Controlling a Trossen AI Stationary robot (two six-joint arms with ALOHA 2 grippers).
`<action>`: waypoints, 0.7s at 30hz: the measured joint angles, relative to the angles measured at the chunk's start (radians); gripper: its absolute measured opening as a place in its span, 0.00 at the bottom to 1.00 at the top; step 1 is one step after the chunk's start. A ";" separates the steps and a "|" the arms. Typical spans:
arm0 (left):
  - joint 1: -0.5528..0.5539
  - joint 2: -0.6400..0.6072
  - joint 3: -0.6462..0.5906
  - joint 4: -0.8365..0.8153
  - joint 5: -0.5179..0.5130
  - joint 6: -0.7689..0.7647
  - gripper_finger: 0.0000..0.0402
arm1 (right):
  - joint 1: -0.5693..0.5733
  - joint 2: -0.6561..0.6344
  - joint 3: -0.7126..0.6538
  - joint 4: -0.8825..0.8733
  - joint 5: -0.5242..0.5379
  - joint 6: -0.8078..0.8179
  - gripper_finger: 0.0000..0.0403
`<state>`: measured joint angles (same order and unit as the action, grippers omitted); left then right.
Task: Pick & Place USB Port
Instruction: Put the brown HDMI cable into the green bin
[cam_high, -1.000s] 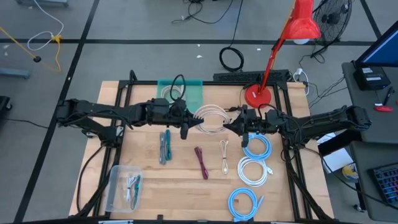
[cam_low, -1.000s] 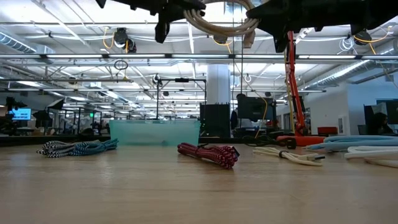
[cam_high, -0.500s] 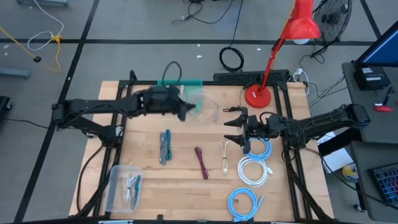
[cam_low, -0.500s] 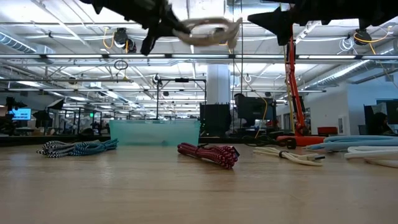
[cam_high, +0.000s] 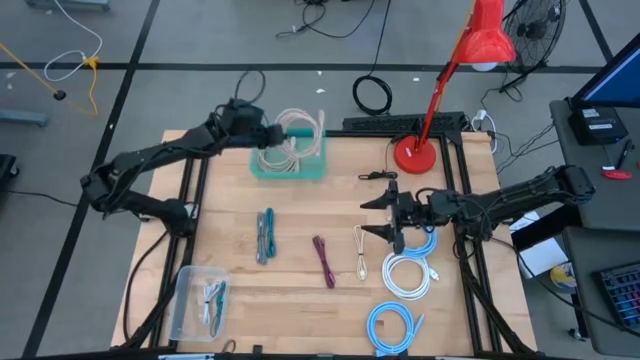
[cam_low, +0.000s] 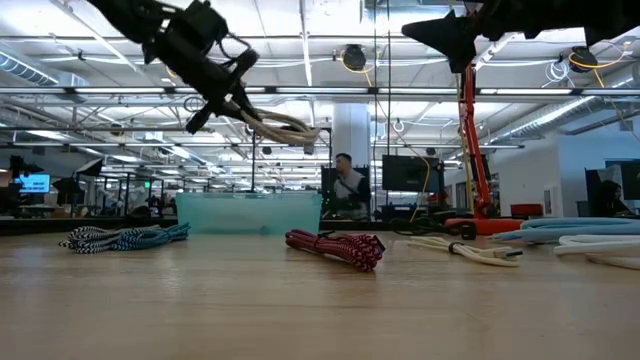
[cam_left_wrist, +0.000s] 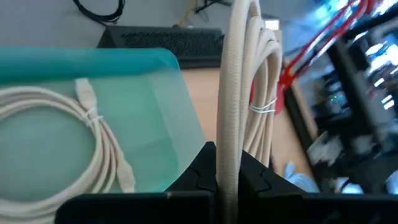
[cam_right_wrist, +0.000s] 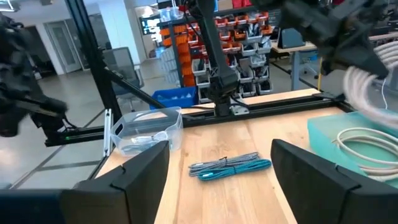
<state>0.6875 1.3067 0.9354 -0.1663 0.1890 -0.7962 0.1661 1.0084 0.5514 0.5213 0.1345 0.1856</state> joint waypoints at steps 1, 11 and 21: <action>0.022 0.007 -0.008 0.024 0.022 -0.005 0.03 | 0.002 0.000 0.000 0.000 0.000 -0.004 0.67; 0.111 0.128 -0.151 0.202 0.134 -0.030 0.03 | 0.003 0.000 0.000 -0.004 0.078 -0.023 0.67; 0.110 0.280 -0.163 0.303 0.161 -0.051 0.03 | 0.013 0.001 0.000 -0.004 0.077 -0.016 0.66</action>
<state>0.7979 1.5869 0.7727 0.1370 0.3503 -0.8474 0.1794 1.0092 0.5514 0.5175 0.2119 0.1696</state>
